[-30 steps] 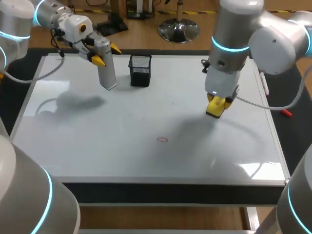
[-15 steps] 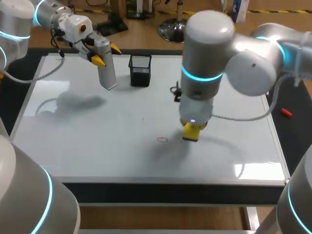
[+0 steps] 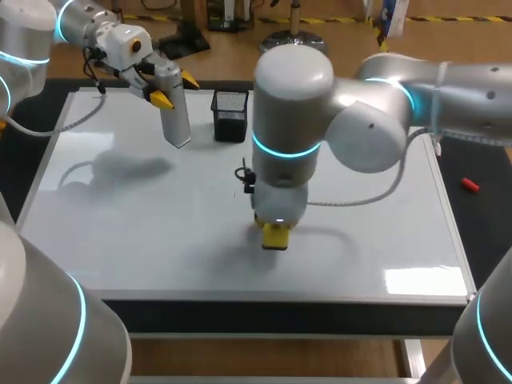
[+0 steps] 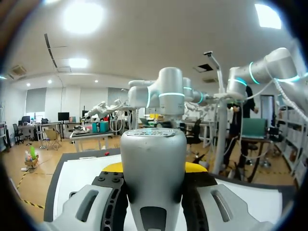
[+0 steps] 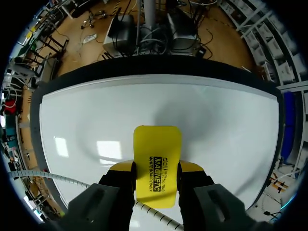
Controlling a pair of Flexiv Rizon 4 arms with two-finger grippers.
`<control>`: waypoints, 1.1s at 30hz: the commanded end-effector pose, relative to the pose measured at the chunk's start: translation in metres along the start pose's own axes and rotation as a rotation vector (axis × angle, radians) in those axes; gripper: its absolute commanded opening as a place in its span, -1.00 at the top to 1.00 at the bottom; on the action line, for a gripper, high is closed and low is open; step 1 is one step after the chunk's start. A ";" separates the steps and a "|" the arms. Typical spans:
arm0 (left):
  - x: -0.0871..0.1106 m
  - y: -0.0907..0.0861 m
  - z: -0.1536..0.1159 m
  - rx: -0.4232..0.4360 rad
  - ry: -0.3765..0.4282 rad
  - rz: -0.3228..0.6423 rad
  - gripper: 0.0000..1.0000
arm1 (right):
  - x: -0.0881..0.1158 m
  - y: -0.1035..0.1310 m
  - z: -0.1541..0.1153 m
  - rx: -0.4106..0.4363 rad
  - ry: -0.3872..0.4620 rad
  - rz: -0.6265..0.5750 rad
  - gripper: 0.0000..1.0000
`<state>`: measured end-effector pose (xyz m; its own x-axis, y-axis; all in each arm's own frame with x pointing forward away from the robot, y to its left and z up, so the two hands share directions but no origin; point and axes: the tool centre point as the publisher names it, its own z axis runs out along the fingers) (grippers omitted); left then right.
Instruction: Pick up the inspection probe, press it on each red-marked spot on the whiteboard one by one, put down the probe, pick up the eraser, and wipe off all the red marks.
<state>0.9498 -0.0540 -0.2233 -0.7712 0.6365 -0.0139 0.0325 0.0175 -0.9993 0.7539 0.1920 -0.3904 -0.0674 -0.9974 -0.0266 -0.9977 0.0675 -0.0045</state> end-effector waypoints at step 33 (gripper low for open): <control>-0.002 0.000 -0.002 0.001 0.007 0.000 1.00 | -0.027 -0.014 0.039 -0.052 0.042 -0.022 1.00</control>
<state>0.9498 -0.0539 -0.2233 -0.7711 0.6365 -0.0139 0.0325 0.0176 -0.9993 0.7685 0.2273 -0.4290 -0.0418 -0.9989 0.0211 -0.9980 0.0427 0.0458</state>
